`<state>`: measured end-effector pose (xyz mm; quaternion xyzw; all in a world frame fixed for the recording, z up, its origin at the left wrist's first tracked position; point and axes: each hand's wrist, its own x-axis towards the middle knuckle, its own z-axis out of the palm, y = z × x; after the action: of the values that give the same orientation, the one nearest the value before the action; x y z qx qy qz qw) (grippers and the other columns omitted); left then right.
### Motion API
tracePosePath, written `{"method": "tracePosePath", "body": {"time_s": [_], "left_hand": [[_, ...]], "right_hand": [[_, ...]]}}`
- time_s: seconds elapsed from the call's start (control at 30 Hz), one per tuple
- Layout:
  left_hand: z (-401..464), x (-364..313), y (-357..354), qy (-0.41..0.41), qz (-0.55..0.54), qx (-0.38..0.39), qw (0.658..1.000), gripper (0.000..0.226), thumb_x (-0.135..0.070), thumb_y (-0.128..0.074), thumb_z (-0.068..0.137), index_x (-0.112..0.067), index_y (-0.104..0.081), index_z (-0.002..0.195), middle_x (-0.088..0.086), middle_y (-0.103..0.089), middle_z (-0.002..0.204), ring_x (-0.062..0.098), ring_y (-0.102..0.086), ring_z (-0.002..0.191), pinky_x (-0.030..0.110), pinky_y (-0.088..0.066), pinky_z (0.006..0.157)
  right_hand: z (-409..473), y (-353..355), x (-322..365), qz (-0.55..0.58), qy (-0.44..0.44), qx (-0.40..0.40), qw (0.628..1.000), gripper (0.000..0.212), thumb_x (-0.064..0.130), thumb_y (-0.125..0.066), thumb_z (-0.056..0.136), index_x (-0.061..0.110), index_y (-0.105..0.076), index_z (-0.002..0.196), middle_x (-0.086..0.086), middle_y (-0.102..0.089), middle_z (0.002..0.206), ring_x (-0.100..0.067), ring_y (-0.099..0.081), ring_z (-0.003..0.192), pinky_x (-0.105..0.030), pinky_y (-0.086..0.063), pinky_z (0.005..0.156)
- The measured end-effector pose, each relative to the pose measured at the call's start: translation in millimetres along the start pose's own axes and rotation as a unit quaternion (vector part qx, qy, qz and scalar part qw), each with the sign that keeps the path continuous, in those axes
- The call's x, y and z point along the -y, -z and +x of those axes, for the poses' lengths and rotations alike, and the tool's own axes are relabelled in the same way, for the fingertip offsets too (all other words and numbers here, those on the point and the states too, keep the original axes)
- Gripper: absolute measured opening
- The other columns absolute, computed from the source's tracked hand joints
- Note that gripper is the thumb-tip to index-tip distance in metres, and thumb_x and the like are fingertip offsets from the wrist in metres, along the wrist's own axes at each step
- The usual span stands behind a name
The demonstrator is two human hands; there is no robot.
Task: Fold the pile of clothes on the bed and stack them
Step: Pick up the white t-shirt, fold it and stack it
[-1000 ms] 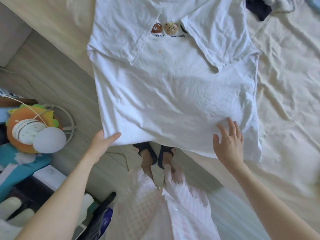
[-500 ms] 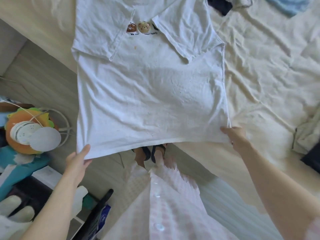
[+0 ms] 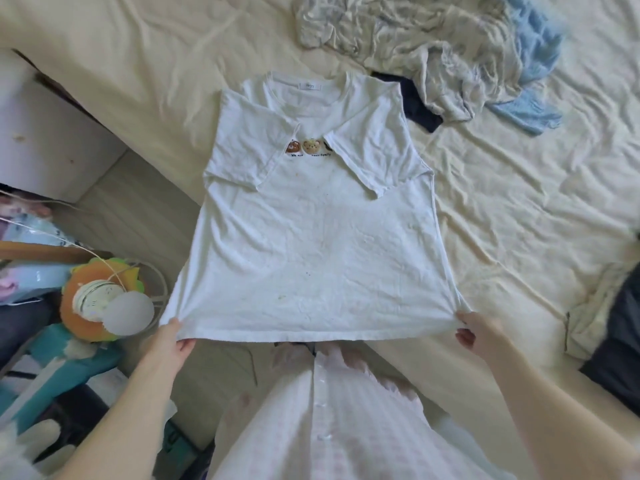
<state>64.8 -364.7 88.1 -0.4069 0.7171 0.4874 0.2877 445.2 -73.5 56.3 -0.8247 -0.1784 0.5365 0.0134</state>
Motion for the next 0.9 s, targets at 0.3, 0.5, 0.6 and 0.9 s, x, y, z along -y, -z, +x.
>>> {"method": "tracePosePath", "body": {"time_s": [0.3, 0.5, 0.6, 0.9], "left_hand": [[-35, -100, -37, -0.036, -0.090, 0.113, 0.989, 0.021, -0.002, -0.045, 0.095, -0.001, -0.050, 0.116, 0.009, -0.049, 0.114, 0.018, -0.052, 0.101, 0.029, -0.046, 0.087], [-46, -180, -100, -0.060, -0.170, 0.144, 0.973, 0.015, -0.004, -0.044, 0.095, -0.003, -0.047, 0.081, 0.012, -0.054, 0.086, 0.019, -0.062, 0.070, 0.017, -0.050, 0.044], [-46, -215, -139, -0.066, -0.165, 0.176, 0.968, 0.020, -0.005, -0.039, 0.097, -0.001, -0.048, 0.079, 0.013, -0.056, 0.084, 0.017, -0.066, 0.049, 0.017, -0.051, 0.046], [13, -314, -281, -0.071, -0.102, 0.204, 0.971, 0.019, -0.006, -0.039, 0.098, 0.000, -0.051, 0.084, 0.008, -0.066, 0.055, 0.015, -0.065, 0.045, 0.017, -0.052, 0.049]], "right_hand": [[-44, 8, 86, 0.172, -0.022, 0.086, 0.981, 0.021, 0.013, -0.046, 0.095, 0.001, -0.050, 0.078, -0.012, -0.057, 0.071, -0.023, -0.061, 0.055, -0.029, -0.049, 0.033], [-70, -32, 179, 0.335, 0.026, 0.152, 0.930, 0.037, 0.026, -0.034, 0.103, -0.003, -0.049, 0.086, -0.012, -0.063, 0.047, -0.020, -0.062, 0.039, -0.029, -0.051, 0.038], [-73, -56, 230, 0.353, 0.047, 0.159, 0.921, 0.040, 0.028, -0.028, 0.105, -0.004, -0.050, 0.096, -0.012, -0.064, 0.049, -0.019, -0.064, 0.041, -0.029, -0.054, 0.043], [-40, -142, 369, 0.348, 0.074, 0.133, 0.925, 0.044, 0.029, -0.026, 0.105, 0.002, -0.042, 0.136, -0.012, -0.067, 0.054, -0.018, -0.067, 0.047, -0.030, -0.057, 0.050]]}}
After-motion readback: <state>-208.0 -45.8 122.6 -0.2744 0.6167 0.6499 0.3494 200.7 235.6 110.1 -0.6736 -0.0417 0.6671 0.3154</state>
